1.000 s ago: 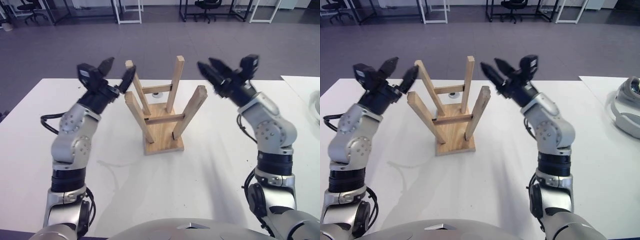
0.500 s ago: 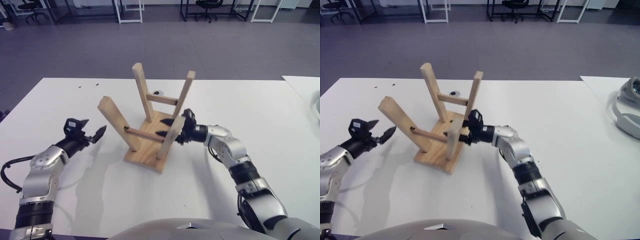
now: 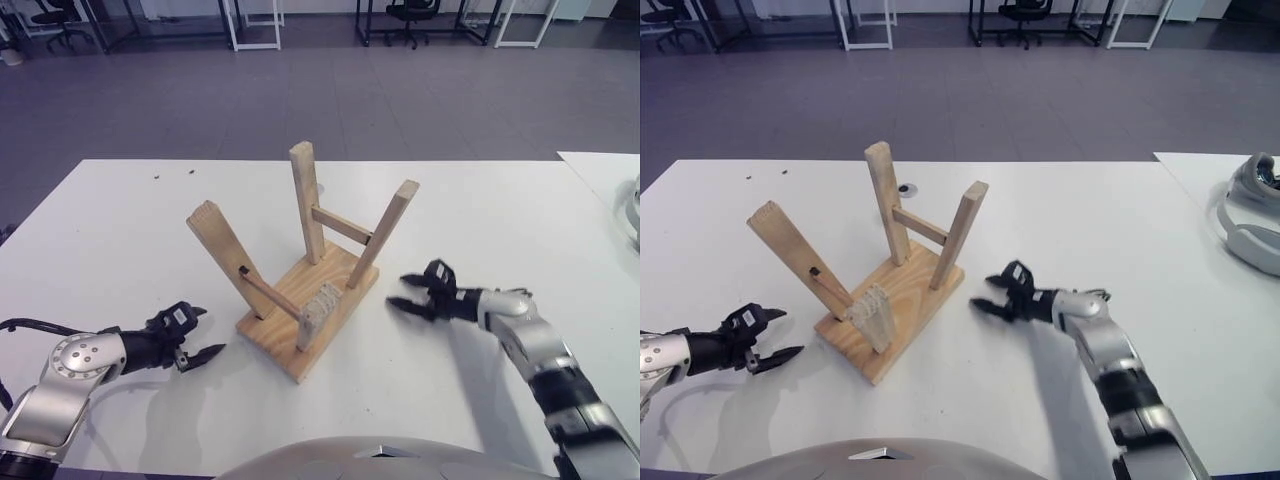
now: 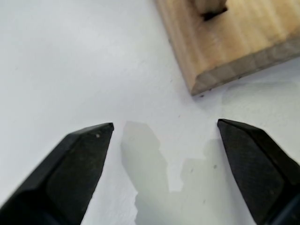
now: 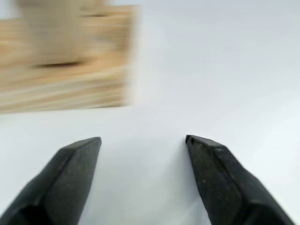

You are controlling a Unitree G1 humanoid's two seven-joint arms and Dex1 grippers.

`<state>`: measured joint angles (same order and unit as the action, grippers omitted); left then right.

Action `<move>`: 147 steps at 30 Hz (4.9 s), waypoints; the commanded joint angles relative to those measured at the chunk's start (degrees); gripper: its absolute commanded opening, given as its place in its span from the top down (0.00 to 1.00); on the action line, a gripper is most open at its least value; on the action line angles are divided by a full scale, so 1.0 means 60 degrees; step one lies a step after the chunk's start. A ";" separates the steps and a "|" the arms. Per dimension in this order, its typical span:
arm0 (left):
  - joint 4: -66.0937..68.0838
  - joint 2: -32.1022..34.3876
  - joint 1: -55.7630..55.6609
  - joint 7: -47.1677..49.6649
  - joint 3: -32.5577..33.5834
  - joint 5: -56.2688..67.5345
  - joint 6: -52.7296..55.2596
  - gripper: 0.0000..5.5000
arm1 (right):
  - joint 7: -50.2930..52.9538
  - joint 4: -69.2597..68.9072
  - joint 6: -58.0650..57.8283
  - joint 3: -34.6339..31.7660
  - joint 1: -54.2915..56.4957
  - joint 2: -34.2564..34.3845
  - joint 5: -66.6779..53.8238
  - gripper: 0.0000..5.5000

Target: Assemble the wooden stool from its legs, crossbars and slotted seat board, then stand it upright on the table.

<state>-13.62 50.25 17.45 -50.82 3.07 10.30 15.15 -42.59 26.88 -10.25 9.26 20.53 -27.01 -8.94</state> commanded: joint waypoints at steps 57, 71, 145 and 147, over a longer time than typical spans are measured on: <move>-0.4919 -0.0722 0.0128 0.0941 0.2775 0.3321 0.4772 0.25 | -0.0654 -1.1050 -0.6982 -0.4078 -0.5269 -0.3511 -0.4942 0.38; -0.1195 0.0475 -0.3176 -0.2448 -0.0916 0.1844 0.2162 0.25 | -0.3729 -0.7450 -0.3000 -0.0299 -0.2638 -0.3894 -0.2207 0.38; 0.6302 0.3105 -0.6772 0.2659 -0.0490 1.2711 0.5950 0.32 | 0.3104 -0.2017 -0.5533 -0.1490 -0.1113 -0.5323 -1.3789 0.05; 0.5745 0.2035 -0.5991 0.3734 -0.0337 1.0225 0.2848 0.32 | 0.4320 -0.2118 -0.2367 -0.1558 -0.1722 -0.4375 -1.0624 0.05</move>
<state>26.52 70.43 -27.14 -37.30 -3.55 93.66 58.55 -29.38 18.40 -52.04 5.00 18.56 -61.98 -97.97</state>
